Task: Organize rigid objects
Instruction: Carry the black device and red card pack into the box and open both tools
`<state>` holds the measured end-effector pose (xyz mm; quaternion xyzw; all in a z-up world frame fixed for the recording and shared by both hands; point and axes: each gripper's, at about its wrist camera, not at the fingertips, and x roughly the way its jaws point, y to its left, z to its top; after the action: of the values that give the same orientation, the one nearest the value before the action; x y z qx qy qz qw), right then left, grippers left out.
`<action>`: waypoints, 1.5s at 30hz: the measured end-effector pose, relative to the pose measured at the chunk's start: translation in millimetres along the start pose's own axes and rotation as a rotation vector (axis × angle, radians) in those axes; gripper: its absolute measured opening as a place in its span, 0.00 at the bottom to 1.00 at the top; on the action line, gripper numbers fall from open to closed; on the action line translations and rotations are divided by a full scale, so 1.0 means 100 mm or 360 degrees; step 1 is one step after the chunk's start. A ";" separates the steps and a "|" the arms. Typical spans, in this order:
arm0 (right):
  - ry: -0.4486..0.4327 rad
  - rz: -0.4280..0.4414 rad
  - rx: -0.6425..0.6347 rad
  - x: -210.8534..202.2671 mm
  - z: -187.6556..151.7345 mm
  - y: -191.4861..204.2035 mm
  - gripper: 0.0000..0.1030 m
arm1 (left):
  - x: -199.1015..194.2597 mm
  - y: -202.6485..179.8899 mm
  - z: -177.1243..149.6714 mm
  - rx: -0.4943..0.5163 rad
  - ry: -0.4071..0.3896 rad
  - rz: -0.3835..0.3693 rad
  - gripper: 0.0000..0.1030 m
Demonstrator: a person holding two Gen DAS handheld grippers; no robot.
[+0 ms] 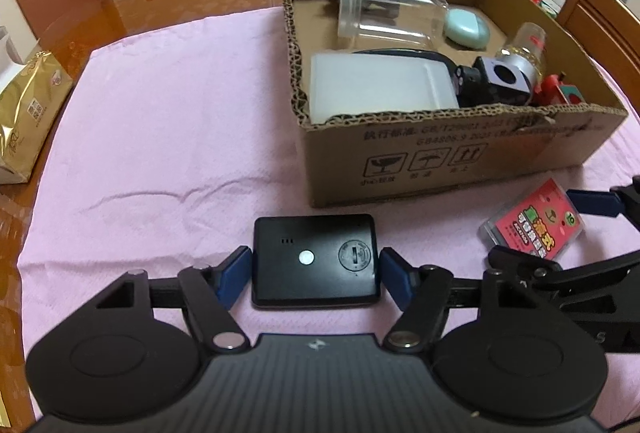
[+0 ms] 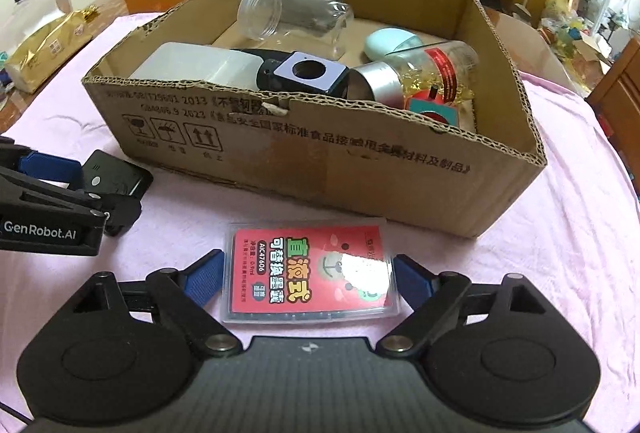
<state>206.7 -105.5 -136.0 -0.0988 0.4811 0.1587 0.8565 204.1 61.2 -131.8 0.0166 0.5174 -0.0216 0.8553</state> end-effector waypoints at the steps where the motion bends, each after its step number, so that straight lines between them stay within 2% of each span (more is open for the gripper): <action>1: 0.0003 0.0010 -0.0008 -0.01 0.00 -0.01 0.89 | -0.01 0.00 0.00 0.0015 0.0006 -0.0007 0.67; 11: 0.0002 0.0083 -0.0137 -0.22 0.01 -0.09 0.89 | -0.26 -0.05 0.00 0.0189 -0.0003 -0.0052 0.67; 16: -0.0015 0.0094 -0.0184 -0.34 0.02 -0.12 0.89 | -0.42 -0.07 0.04 0.0221 -0.0006 -0.0092 0.67; 23: -0.0022 0.0193 -0.0224 -0.60 0.08 -0.17 0.89 | -0.71 -0.13 0.11 0.0302 -0.0011 -0.0165 0.67; 31: -0.0118 0.0230 -0.0303 -0.96 0.28 -0.27 0.89 | -1.01 -0.23 0.33 0.0372 -0.0120 -0.0215 0.67; 38: -0.0239 0.0193 -0.0316 -1.04 0.58 -0.42 0.89 | -0.97 -0.26 0.74 0.0317 -0.0208 -0.0214 0.67; 45: -0.0262 0.0184 -0.0310 -0.93 0.79 -0.54 0.89 | -0.60 -0.30 1.12 0.0267 -0.0263 -0.0147 0.67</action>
<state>243.4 -146.5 -14.3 -0.1402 0.3965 0.2613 0.8688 274.0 26.4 -27.1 0.0625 0.4416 -0.1054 0.8888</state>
